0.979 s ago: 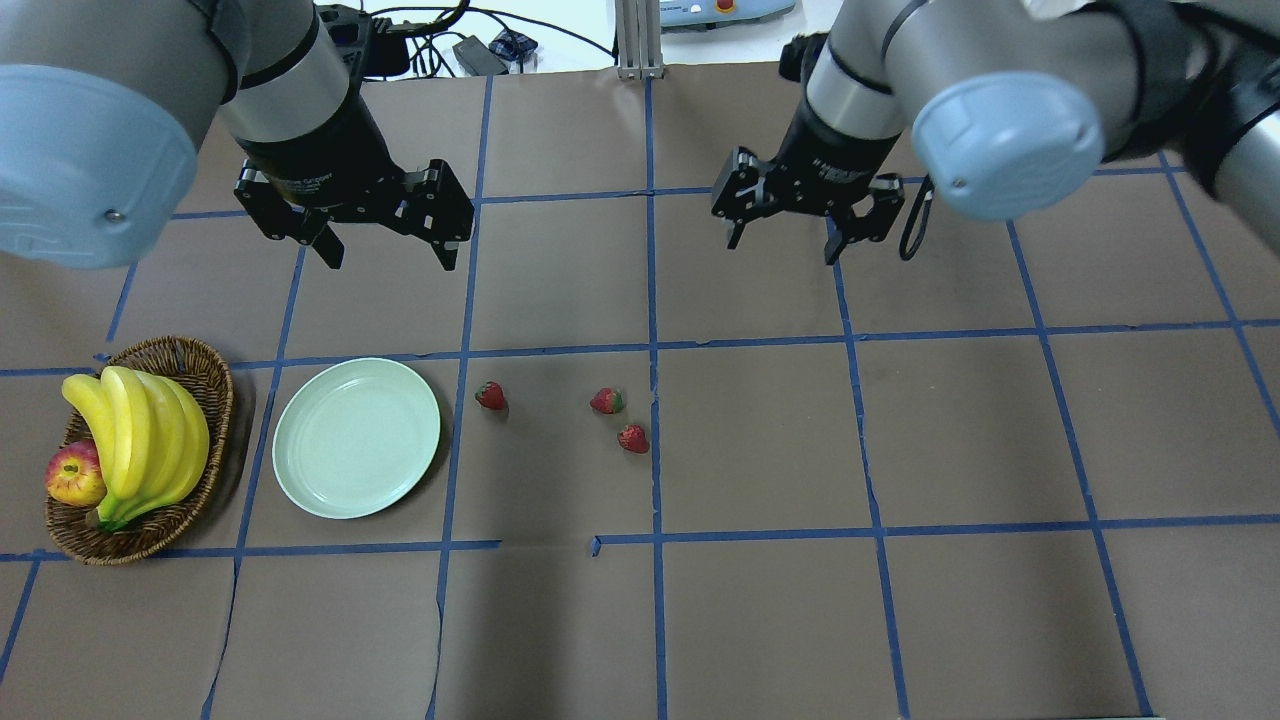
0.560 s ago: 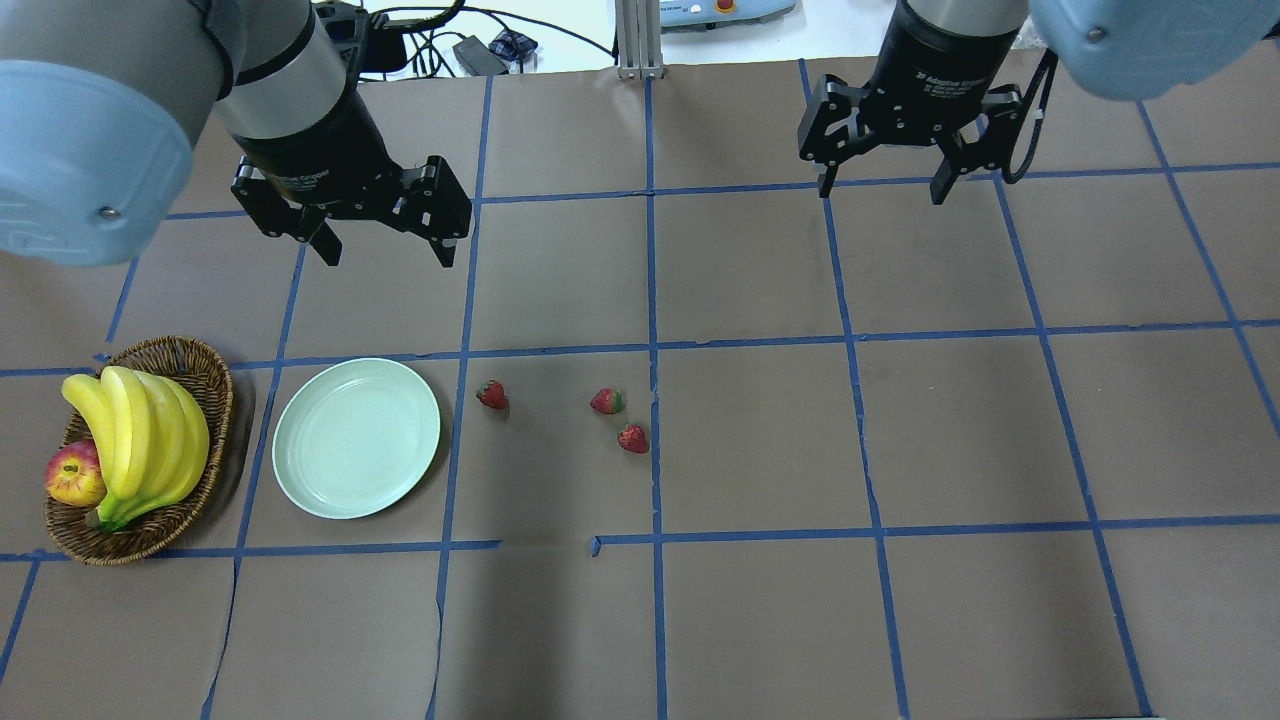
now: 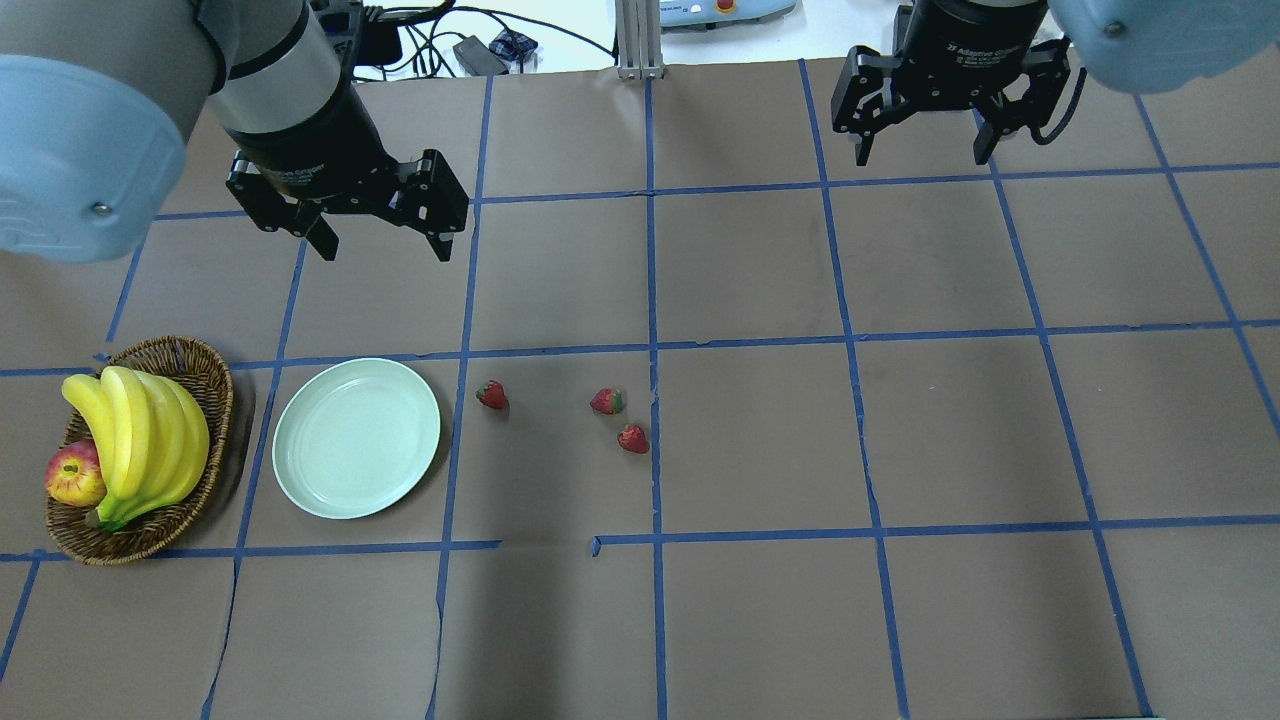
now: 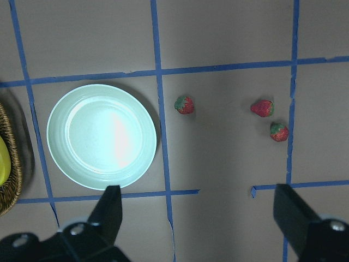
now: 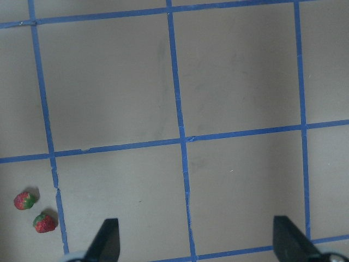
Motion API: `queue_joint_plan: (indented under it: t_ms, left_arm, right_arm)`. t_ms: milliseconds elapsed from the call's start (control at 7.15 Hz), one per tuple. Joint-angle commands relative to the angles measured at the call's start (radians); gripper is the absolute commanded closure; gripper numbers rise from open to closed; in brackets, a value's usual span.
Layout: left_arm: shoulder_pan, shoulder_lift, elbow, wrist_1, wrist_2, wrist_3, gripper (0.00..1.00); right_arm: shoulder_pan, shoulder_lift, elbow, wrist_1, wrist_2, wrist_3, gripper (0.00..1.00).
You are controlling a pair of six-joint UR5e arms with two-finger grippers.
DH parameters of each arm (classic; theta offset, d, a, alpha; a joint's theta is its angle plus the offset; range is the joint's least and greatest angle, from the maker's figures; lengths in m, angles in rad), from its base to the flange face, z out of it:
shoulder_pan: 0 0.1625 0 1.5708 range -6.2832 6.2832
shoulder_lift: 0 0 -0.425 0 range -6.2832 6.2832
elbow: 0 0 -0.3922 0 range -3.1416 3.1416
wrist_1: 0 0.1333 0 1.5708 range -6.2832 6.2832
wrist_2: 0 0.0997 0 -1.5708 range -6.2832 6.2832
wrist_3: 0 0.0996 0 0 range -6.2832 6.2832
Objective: Collect all strawberries into plate
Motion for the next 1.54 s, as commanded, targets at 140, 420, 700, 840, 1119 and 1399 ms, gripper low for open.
queue_joint_plan:
  t_ms: [140, 420, 700, 840, 1119, 1399]
  left_arm:
    - [0.049, -0.006, 0.037, -0.004, -0.019, -0.02, 0.0]
    - [0.047, -0.008, 0.028, -0.006, -0.013, -0.029, 0.0]
    - [0.04, -0.009, 0.008, -0.006, -0.011, -0.035, 0.0]
    - [0.033, -0.009, 0.008, -0.006, -0.008, -0.035, 0.0]
    - [0.02, -0.009, 0.008, -0.006, -0.007, -0.046, 0.0]
    - [0.017, -0.011, 0.006, -0.006, -0.005, -0.054, 0.0]
  right_arm:
    - [0.005, -0.013, 0.0, 0.004, 0.003, -0.007, 0.0]
    - [0.022, -0.016, 0.0, 0.014, 0.018, -0.039, 0.0]
    - [0.046, -0.028, 0.013, 0.023, 0.031, -0.059, 0.0]
    - [0.046, -0.031, 0.013, 0.033, 0.052, -0.072, 0.0]
    - [0.046, -0.031, 0.014, 0.058, 0.054, -0.071, 0.0]
    - [0.046, -0.031, 0.014, 0.089, 0.054, -0.068, 0.0]
